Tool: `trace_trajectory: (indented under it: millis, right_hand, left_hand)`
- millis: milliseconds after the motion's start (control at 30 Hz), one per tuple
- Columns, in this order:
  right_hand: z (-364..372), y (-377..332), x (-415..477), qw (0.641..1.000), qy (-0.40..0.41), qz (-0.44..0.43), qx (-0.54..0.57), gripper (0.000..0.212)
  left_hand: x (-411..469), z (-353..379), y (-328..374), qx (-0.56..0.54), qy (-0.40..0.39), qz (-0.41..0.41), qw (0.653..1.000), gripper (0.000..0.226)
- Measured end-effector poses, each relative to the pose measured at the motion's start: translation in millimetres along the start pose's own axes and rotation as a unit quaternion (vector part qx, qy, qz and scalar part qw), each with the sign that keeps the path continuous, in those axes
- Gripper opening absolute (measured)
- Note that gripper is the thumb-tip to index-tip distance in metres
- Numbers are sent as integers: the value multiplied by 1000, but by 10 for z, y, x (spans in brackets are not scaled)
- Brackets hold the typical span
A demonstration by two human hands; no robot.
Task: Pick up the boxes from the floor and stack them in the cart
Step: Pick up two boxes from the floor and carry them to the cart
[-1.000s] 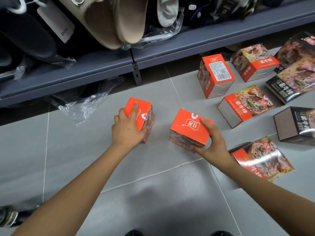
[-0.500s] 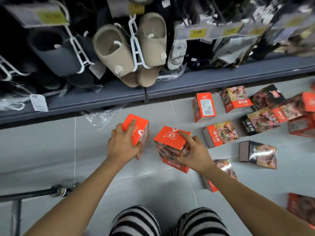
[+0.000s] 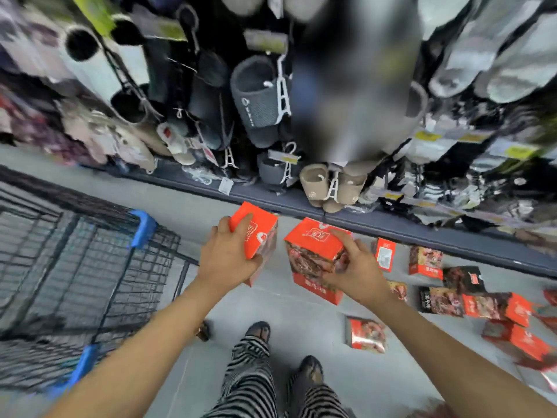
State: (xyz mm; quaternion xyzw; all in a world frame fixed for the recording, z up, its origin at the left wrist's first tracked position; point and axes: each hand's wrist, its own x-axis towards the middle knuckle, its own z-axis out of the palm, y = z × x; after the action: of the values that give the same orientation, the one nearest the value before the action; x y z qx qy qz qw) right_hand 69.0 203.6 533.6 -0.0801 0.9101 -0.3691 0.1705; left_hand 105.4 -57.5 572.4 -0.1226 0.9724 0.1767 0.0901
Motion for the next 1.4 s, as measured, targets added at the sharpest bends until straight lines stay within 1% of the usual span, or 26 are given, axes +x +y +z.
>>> trace_trajectory:
  millis: [133,267,367,433,567,667,767,867,967,1133,1233,1333,1400]
  right_hand:
    - [-205,-710,-8,997,-29,-78,-4,93]
    - [-177,-1449,115,983,-53,-171,-36,92]
    - [6,-2041,215,974,-73,-214,-29,90]
    - [196,-2417,302,964,-81,-252,-17,91]
    - [727,-3124,451,949,-104,-296,-16,90]
    - [1201,-3602,533,934,-152,-324,-21,89]
    - [1710,-3987,611,921,-188,-338,-47,88]
    - [2224,-4261,713,912,-222,-338,-66,88]
    - [2716,-4495,876,906,-253,-331,-81,89]
    - [3626,-4780,1309,890,-320,-309,-101,91]
    - [4233,-4873,1675,882,-340,-309,-107,92]
    - [4847,-4914,2051,867,-368,-315,-117,88]
    - [5107,-4919,2240,859,-378,-330,-99,87]
  left_hand:
    - [-507,-712,-178,-20,49,-61,997,84]
    - [-929,-1232,-427,-41,106,-116,987,87]
    - [-1191,-1535,-735,-73,159,-152,973,92]
    - [-1333,-1694,-1017,-88,186,-177,963,90]
    - [-1559,-1910,-1672,-84,198,-248,945,88]
    - [-1647,-1941,-2241,-73,206,-284,933,89]
    - [-1681,-1907,-2819,-82,193,-322,923,89]
    - [-1634,-1833,-3383,-85,182,-347,916,91]
    - [-1532,-1747,-3924,-115,169,-372,905,93]
    - [-1214,-1525,-4694,-138,155,-421,883,96]
    - [-979,-1350,-5091,-133,156,-451,869,94]
    - [-737,-1156,-5512,-136,139,-454,870,91]
    - [-648,-1054,-5723,-140,138,-440,876,90]
